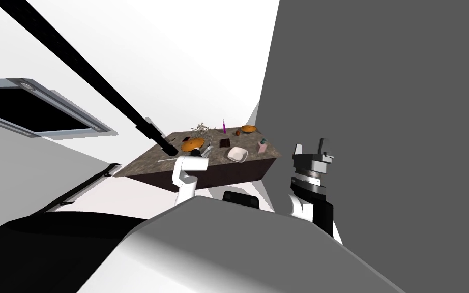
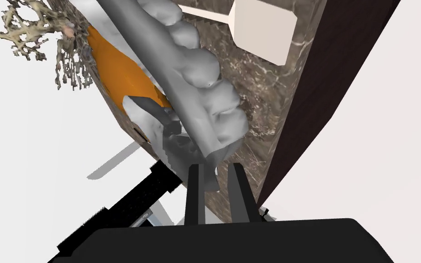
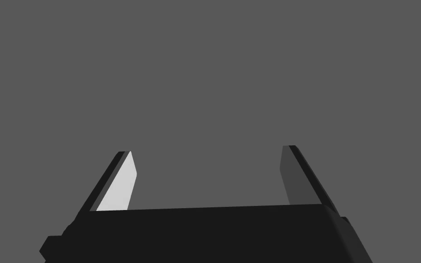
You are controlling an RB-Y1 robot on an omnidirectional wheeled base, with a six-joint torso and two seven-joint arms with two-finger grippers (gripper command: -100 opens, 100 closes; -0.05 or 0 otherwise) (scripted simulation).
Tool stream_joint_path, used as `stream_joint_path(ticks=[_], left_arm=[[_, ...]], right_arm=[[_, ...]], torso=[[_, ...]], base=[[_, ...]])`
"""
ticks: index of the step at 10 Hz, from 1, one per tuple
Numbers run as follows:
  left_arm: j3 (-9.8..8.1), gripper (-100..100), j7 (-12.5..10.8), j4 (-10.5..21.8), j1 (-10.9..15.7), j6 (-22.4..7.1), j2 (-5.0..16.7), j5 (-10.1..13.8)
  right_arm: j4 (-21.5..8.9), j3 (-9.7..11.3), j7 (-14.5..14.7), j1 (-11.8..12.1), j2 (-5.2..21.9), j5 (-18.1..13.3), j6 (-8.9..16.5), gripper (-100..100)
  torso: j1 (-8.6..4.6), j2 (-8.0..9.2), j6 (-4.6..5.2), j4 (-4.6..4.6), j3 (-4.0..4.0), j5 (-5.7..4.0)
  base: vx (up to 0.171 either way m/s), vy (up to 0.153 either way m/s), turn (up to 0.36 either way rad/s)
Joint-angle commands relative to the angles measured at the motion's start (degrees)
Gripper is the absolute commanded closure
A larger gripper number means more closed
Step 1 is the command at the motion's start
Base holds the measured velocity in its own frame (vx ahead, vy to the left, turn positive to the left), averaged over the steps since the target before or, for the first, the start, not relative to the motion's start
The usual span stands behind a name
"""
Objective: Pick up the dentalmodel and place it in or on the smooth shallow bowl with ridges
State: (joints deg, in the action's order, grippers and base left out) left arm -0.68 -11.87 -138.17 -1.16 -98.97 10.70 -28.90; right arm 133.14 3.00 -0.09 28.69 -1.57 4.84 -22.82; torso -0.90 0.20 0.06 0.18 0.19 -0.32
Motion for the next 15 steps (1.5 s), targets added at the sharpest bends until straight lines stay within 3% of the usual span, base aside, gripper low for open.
stream_joint_path(ticks=[1, 4, 9, 12, 13, 14, 15], left_arm=[[0.43, 100, 0.9, -0.7, 0.5, -0.3, 0.6, -1.6], [2.67, 100, 2.7, -0.6, 2.1, -1.7, 1.4, -2.9], [7.55, 100, 4.3, 3.0, 4.2, -4.7, 2.2, 0.9], [9.7, 100, 4.7, 5.0, 5.0, -6.9, 1.8, 3.3], [9.33, 100, 4.5, 4.7, 4.8, -6.2, 1.9, 2.6], [9.59, -100, 4.4, 4.8, 4.9, -6.4, 1.7, 2.7], [9.58, -100, 4.4, 4.8, 4.9, -6.3, 1.7, 2.7]], right_arm=[[0.0, 0.0, 0.0, 0.0, 0.0, 0.0, 0.0, 0], [0.0, 0.0, 0.0, 0.0, 0.0, 0.0, 0.0, 0], [0.0, 0.0, 0.0, 0.0, 0.0, 0.0, 0.0, 0], [0.0, 0.0, 0.0, 0.0, 0.0, 0.0, 0.0, 0], [0.0, 0.0, 0.0, 0.0, 0.0, 0.0, 0.0, 0], [0.0, 0.0, 0.0, 0.0, 0.0, 0.0, 0.0, 0], [0.0, 0.0, 0.0, 0.0, 0.0, 0.0, 0.0, 0]], torso=[[0.0, 0.0, 0.0, 0.0, 0.0, 0.0], [-0.22, -0.17, 0.1, -0.02, -0.09, -0.08], [-0.05, -0.53, 0.17, -0.1, -0.31, -0.09], [0.21, -0.28, 0.13, -0.05, -0.16, -0.05], [0.17, -0.3, 0.18, -0.05, -0.16, -0.06], [0.32, -0.14, 0.05, 0.0, -0.07, -0.08], [0.44, 0.0, 0.04, 0.03, 0.01, -0.05]], base=[[-0.013, -0.169, -0.027], [0.021, -0.179, -0.14], [0.084, -0.135, -0.2], [0.063, -0.056, -0.162], [0.034, -0.026, -0.05], [0.008, -0.007, 0.005], [0.0, 0.0, 0.0]])
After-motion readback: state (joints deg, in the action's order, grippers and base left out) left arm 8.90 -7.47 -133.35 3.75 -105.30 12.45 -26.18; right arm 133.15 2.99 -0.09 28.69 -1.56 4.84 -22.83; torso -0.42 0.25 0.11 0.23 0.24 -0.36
